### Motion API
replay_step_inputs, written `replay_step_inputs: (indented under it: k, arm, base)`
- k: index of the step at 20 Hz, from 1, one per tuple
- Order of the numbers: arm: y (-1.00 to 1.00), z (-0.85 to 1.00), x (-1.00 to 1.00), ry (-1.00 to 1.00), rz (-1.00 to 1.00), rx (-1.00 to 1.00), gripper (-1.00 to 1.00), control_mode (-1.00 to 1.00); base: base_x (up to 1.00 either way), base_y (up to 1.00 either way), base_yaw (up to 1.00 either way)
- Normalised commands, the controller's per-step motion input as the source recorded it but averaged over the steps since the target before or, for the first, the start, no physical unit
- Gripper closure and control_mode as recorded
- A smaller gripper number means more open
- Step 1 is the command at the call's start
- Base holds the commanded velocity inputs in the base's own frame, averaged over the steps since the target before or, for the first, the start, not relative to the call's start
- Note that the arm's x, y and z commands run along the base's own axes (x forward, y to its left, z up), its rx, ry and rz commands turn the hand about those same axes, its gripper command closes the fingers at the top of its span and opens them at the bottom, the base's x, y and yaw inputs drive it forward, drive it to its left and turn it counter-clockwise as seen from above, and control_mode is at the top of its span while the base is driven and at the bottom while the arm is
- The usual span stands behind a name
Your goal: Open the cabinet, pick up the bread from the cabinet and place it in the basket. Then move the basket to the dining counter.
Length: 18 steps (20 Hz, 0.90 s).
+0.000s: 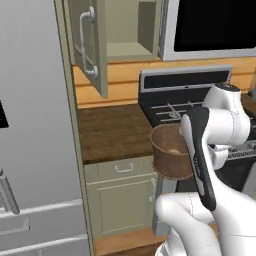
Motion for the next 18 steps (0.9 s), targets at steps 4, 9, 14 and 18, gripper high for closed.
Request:
replay_step_inputs:
  k: [4, 9, 14, 18]
  arm:
    - [0.0, 0.0, 0.0, 0.0, 0.0, 0.0, 1.0, 1.0]
    - [0.0, 0.0, 0.0, 0.0, 0.0, 0.0, 1.0, 1.0]
    - [0.0, 0.0, 0.0, 0.0, 0.0, 0.0, 1.0, 1.0]
    - [0.0, 0.0, 0.0, 0.0, 0.0, 0.0, 1.0, 1.0]
  base:
    - [-0.7, -0.22, -0.42]
    - [-0.21, -0.83, -0.65]
    - [0.0, -0.84, -0.77]
    - [0.0, -0.67, -0.8]
